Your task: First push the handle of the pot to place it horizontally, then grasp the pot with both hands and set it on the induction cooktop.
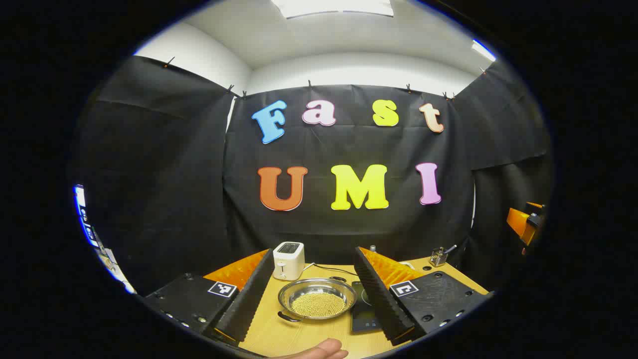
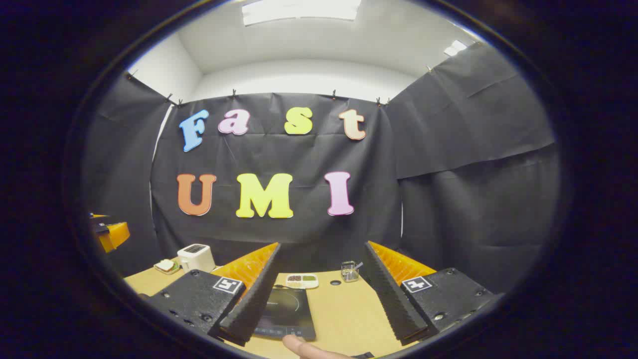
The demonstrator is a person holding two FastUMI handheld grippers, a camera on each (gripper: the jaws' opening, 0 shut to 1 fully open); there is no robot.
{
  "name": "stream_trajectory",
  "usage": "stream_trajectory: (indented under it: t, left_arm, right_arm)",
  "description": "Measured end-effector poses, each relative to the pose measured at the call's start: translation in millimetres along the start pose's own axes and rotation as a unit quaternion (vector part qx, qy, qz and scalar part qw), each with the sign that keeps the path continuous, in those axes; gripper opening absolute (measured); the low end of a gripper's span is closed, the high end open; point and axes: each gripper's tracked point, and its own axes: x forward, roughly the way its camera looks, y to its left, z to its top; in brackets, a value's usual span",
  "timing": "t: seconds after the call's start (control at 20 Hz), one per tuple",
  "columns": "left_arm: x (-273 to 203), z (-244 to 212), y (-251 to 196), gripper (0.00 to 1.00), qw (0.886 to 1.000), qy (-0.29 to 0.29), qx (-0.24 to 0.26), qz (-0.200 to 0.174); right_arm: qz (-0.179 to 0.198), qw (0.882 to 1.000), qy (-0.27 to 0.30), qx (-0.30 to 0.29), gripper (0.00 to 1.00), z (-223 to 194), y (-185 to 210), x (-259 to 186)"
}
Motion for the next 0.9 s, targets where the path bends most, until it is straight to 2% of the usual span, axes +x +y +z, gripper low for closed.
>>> stream_trajectory:
  t: [0.05,0.3,0.65,0.9]
  left_arm:
    - [0,-2,0,0.96,1.0,0.002,-0.003,0.001]
    - [-7,-11,-13,0.96,1.0,0.008,-0.02,-0.021]
    - [-17,-15,-24,0.96,0.999,0.004,0.003,-0.032]
    - [-20,-17,-28,0.96,0.999,0.008,0.005,-0.039]
  right_arm:
    - [-0.003,1.0,-0.001,-0.001,0.97,0,-3,-3]
    - [-0.002,1.0,0.001,0.011,0.97,-8,-16,-11]
    - [0.007,1.0,0.019,0.019,0.97,-22,-21,-10]
    - [0.028,0.999,0.015,0.025,0.97,-22,-9,-10]
